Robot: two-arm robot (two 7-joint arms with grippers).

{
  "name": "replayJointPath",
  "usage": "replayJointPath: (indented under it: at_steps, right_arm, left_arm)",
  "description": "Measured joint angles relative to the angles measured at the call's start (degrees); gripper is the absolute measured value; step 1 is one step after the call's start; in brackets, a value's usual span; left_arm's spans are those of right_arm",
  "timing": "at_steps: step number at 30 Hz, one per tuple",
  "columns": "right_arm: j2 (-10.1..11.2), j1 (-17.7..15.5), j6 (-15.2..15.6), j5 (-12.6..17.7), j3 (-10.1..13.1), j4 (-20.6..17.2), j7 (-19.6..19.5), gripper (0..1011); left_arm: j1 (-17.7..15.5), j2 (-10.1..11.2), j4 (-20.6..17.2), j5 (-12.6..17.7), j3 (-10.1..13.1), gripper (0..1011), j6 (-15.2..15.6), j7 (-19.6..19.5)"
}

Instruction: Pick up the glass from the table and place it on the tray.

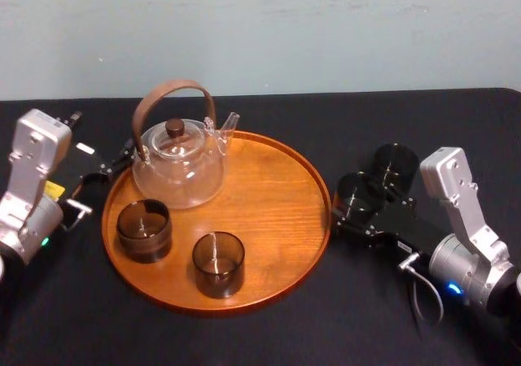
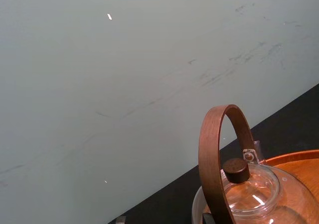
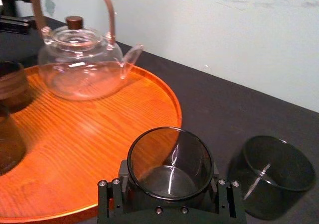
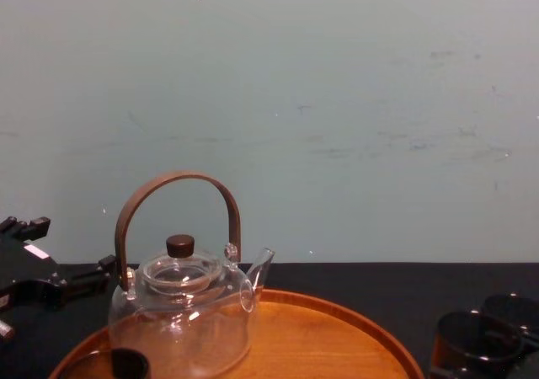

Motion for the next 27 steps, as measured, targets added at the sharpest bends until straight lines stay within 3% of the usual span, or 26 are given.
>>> replayJointPath:
  at_steps: [9, 27]
  right_arm:
    - [0.24, -0.37, 0.21, -0.06, -1.34, -1.66, 0.6, 907]
    - [-1.07, 1.24, 0.04, -2.27, -5.45, -1.3, 1.07, 907]
  left_arm:
    - [0.0, 0.0, 0.0, 0.0, 0.0, 1001, 0.0, 0.0]
    - [0.0, 0.0, 0.0, 0.0, 0.0, 1001, 0.0, 0.0]
